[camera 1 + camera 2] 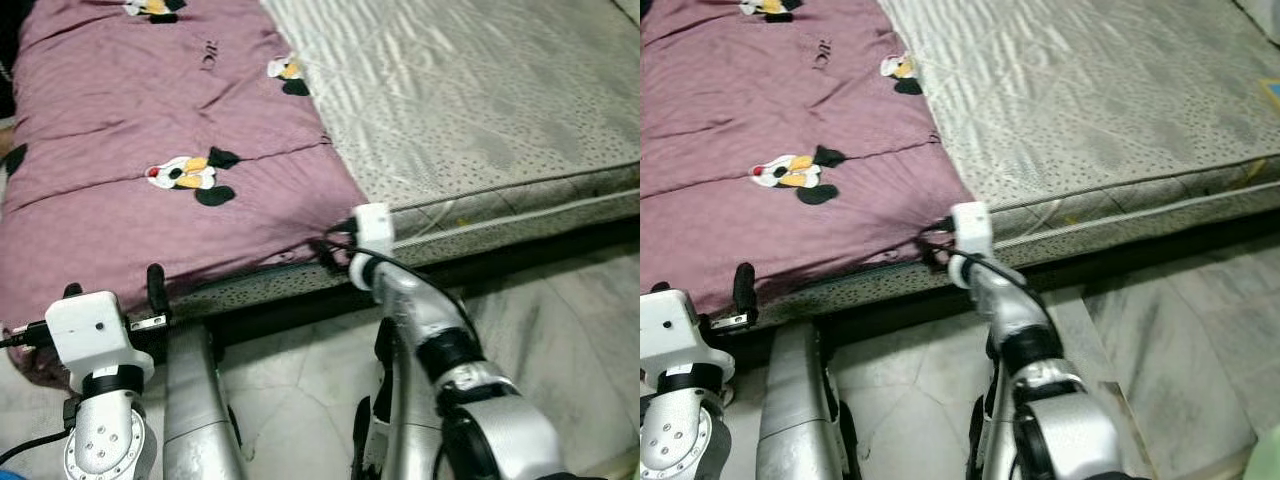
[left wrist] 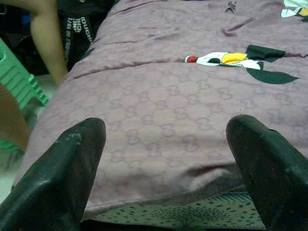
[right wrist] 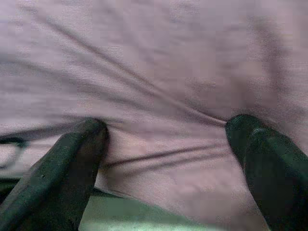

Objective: Clean up the room

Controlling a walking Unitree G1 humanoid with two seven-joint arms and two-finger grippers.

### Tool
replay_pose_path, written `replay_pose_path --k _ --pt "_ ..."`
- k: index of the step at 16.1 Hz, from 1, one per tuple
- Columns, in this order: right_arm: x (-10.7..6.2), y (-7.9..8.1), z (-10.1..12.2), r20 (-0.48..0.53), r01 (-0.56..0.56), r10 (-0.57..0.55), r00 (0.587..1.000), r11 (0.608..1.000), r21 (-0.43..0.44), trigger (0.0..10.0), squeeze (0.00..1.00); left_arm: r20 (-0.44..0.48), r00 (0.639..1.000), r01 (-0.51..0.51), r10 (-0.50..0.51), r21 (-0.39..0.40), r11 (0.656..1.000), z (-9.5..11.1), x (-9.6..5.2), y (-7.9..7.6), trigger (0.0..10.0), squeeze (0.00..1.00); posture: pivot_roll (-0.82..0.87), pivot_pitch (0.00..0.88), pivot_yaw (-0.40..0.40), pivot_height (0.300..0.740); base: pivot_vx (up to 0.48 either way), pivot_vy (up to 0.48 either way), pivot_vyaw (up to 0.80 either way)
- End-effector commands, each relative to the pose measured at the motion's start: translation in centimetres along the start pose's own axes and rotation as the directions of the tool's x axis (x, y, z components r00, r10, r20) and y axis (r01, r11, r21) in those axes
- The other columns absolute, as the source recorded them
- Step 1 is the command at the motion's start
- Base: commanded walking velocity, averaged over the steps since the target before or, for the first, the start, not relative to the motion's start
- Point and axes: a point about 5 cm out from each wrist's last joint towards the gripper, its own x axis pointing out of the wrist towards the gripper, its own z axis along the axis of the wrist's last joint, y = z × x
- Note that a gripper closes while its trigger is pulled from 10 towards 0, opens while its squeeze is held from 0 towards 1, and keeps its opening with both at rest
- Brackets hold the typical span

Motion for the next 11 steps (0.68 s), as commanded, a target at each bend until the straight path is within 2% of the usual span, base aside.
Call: replay_pose_path --k 1,3,5,7,9,11 --pt "-1.4 -3.9 -0.9 -0.016 0.173 -0.172 0.985 0.984 0.051 10.0 0.0 -0.021 1.0 0.006 -0.005 0.01 1.0 -0.3 -0.1 0.2 10.0 0.0 0.12 0.23 -0.066 0.495 0.0 0.0 0.0" --pt "-2.1 -5.1 2.3 0.162 0.218 -0.232 0.959 0.971 0.096 10.0 0.0 -0.022 1.0 0.01 -0.01 0.012 1.0 -0.4 0.1 0.2 10.0 0.0 0.12 0.22 -0.06 0.495 0.0 0.0 0.0" --pt "-2.5 -4.9 4.9 0.286 0.206 -0.227 0.931 0.973 0.103 10.0 0.0 -0.019 1.0 0.015 -0.015 0.013 1.0 -0.3 0.2 0.1 10.0 0.0 0.12 0.215 -0.058 0.495 0.0 0.0 0.0" --pt "-2.7 -3.0 8.2 0.431 0.128 -0.157 0.889 0.987 0.096 10.0 0.0 -0.016 1.0 0.019 -0.018 0.014 1.0 -0.2 0.3 0.1 10.0 0.0 0.13 0.207 -0.059 0.495 0.0 0.0 0.0" --pt "-2.6 -1.8 9.1 0.47 0.08 -0.112 0.875 0.993 0.088 10.0 0.0 -0.013 1.0 0.017 -0.016 0.015 1.0 -0.1 0.3 0.2 10.0 0.0 0.13 0.204 -0.063 0.495 0.0 0.0 0.0" --pt "-1.9 0.6 8.6 0.469 -0.015 -0.018 0.883 0.998 0.067 10.0 0.0 -0.009 1.0 0.021 -0.021 0.007 1.0 0.0 0.1 0.0 10.0 0.0 0.15 0.202 -0.068 0.495 0.0 0.0 0.0"
